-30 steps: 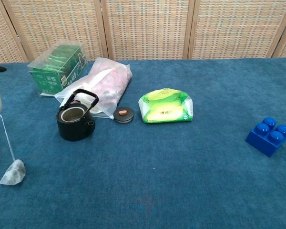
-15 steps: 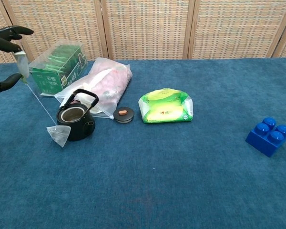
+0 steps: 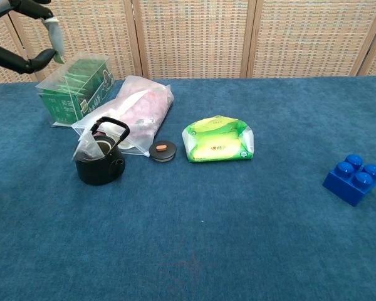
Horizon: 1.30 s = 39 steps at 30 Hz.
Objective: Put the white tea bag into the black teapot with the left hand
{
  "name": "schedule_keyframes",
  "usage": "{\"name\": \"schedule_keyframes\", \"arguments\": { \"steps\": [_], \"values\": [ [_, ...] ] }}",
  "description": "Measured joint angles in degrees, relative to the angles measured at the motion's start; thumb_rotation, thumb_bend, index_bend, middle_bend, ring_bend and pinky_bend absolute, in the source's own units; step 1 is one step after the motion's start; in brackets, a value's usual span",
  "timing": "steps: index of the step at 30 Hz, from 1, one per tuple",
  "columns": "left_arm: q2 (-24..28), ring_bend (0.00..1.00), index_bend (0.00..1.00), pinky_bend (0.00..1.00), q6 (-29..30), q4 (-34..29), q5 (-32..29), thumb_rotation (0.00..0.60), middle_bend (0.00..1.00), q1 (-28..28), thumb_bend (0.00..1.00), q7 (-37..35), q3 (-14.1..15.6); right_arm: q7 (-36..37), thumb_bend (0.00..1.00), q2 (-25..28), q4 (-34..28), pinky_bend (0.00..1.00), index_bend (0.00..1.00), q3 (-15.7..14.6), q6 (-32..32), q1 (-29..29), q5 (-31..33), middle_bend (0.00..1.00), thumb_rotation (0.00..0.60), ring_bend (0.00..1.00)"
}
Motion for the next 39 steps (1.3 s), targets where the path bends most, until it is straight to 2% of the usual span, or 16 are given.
{"name": "schedule_keyframes", "arguments": {
  "steps": [8,17,28,35,39],
  "values": [
    [-0.57,0.00,0.59,0.00,-1.70,0.65,-3.05,0.600,0.00,-2.08,0.52,1.54,-1.16,0.04,0.00,0.05,0.00,0.06,0.11,0.03,-0.09,-0.16,0.32,0.14,0.600,0.00],
    [-1.09,0.00,0.60,0.00,-3.80,2.70,-6.43,0.600,0.00,-2.67,0.52,3.28,0.80,0.14,0.00,0.01,0.08,0.06,0.11,0.09,-0.40,-0.09,0.48,0.14,0.600,0.00],
    [-0.36,0.00,0.59,0.00,-5.39,3.57,-8.00,0.600,0.00,-1.61,0.52,3.22,4.68,-0.37,0.00,0.15,-0.38,0.06,0.11,0.07,-0.57,-0.04,0.49,0.14,0.600,0.00],
    [1.63,0.00,0.59,0.00,-6.46,1.73,-8.31,0.600,0.00,-0.47,0.52,4.75,8.09,-0.51,0.00,0.15,-0.50,0.06,0.11,0.07,-0.59,-0.08,0.55,0.14,0.600,0.00],
    [2.54,0.00,0.52,0.00,-6.62,0.39,-8.44,0.600,0.00,0.61,0.52,6.73,10.60,-0.47,0.00,0.25,-0.48,0.06,0.11,0.06,-0.56,-0.21,0.68,0.14,0.600,0.00]
  ]
}}
